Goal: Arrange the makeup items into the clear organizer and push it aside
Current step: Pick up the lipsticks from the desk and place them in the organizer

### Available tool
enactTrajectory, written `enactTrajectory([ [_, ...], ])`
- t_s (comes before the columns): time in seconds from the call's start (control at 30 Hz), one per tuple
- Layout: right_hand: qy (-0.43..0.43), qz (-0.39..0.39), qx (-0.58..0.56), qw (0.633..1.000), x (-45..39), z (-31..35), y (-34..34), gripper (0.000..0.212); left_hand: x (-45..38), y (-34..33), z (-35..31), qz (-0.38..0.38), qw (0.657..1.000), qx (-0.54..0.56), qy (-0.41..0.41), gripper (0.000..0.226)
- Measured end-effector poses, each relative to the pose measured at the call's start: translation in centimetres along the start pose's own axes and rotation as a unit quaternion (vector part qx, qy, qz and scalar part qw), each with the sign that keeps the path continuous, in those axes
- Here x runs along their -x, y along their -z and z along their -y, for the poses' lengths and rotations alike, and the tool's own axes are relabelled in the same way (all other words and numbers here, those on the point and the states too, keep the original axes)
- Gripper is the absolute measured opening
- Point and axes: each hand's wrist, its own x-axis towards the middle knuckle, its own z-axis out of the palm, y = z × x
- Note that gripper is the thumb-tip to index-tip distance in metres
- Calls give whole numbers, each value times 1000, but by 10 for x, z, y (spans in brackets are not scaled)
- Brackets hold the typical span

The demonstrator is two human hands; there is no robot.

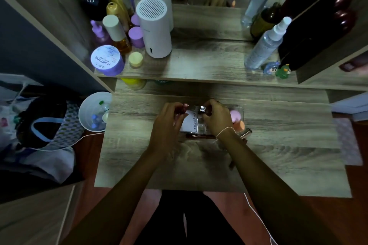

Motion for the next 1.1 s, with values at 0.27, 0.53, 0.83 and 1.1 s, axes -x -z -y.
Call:
enactTrajectory([
  [0.27, 47, -128, 35, 990, 48, -6, -4, 28, -20, -1, -23, -19, 997, 30, -65, 27],
  [0.53, 50, -4, 174, 983, 96, -34, -34, 64, -38, -21, -47, 27, 988, 54, -143, 29],
  [0.83, 60, 9, 254, 965, 109, -48, -40, 70, -38, -43, -36, 101, 989, -7, -111, 29],
  [1.1, 55, 46, 240, 968, 107, -53, -43, 82, -47, -45, -40, 122, 982, -46, -138, 29],
])
